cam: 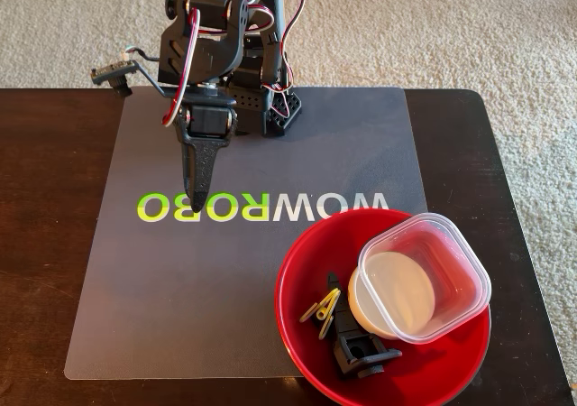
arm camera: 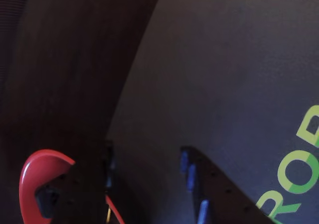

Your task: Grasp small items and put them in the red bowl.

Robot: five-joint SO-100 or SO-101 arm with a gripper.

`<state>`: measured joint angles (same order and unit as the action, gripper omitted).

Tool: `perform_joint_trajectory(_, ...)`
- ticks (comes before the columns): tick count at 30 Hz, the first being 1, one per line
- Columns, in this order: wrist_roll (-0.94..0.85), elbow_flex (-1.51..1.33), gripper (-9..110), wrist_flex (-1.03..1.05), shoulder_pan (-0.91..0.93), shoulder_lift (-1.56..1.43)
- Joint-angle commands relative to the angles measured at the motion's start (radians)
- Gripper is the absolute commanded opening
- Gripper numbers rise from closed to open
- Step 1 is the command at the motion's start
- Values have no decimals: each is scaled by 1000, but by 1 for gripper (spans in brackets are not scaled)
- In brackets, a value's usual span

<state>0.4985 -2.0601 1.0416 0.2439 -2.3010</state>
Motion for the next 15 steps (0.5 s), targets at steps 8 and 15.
perform_joint_trajectory(8, -8, 5, 16, -11, -12, -5)
perform_joint_trajectory(15, -11, 5, 16, -9, -15, -3)
